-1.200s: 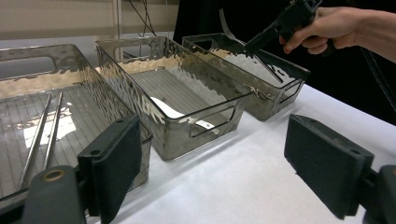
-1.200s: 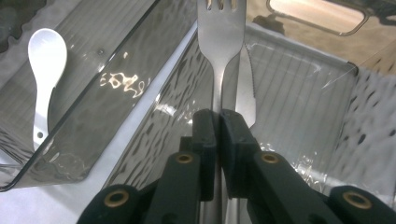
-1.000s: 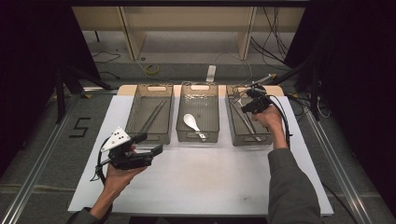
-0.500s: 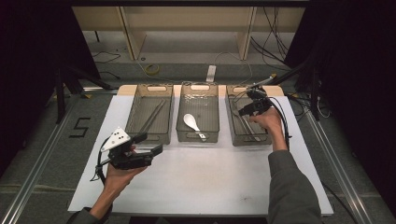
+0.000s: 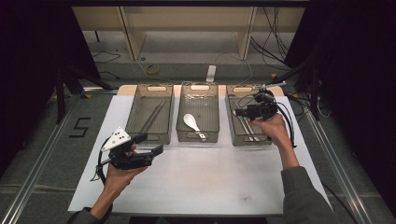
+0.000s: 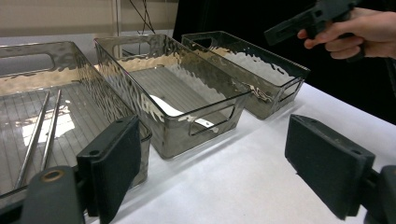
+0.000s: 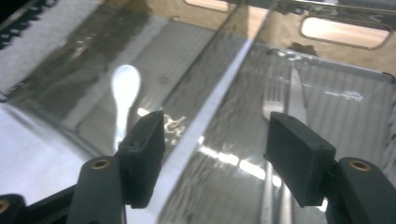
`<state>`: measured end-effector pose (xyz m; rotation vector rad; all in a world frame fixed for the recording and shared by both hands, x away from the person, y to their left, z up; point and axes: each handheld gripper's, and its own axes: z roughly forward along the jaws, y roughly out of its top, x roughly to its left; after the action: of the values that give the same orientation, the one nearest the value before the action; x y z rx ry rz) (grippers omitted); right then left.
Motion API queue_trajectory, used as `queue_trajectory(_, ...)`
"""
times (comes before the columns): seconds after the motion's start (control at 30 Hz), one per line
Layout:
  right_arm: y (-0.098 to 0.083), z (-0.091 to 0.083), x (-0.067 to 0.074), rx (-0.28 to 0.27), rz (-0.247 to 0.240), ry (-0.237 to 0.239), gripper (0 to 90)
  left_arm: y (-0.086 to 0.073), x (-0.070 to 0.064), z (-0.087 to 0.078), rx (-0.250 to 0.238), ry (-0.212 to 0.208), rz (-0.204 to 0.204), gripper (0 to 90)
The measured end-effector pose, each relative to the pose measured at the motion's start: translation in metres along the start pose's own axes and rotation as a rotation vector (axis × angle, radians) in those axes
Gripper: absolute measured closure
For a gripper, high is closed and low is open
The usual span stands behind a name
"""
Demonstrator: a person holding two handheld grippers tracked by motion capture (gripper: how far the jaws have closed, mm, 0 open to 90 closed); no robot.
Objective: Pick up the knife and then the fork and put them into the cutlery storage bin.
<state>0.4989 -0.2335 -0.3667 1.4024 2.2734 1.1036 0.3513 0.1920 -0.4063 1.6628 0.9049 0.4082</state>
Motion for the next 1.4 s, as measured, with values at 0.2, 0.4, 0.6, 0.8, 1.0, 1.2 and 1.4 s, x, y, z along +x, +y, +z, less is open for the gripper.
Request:
queue_trajectory(0.2,-0.018,-0.013,0.019,-0.071,-0.018,0.039,35.2,0.0,0.001,0.001,0.008,-0.004,0.003,17.8)
queue_trajectory(0.4,-0.035,-0.021,0.035,-0.112,-0.042,0.068,33.9,0.0,0.001,0.002,0.013,-0.006,0.0,17.8)
queue_trajectory(0.6,-0.047,-0.025,0.043,-0.141,-0.063,0.088,33.3,0.0,0.001,0.003,0.016,-0.006,-0.009,17.8)
queue_trajectory(0.8,-0.059,-0.027,0.048,-0.161,-0.069,0.112,32.8,-0.001,0.001,0.002,0.022,-0.005,-0.006,17.8)
queue_trajectory(1.0,-0.072,-0.031,0.055,-0.178,-0.092,0.127,32.4,-0.001,-0.001,0.003,0.027,-0.012,0.004,17.8)
queue_trajectory(1.2,-0.085,-0.034,0.06,-0.194,-0.096,0.146,32.2,-0.001,-0.001,0.002,0.027,-0.022,0.004,17.7)
queue_trajectory(1.4,-0.093,-0.038,0.065,-0.215,-0.101,0.159,31.5,-0.002,-0.002,0.003,0.042,-0.032,0.007,17.4)
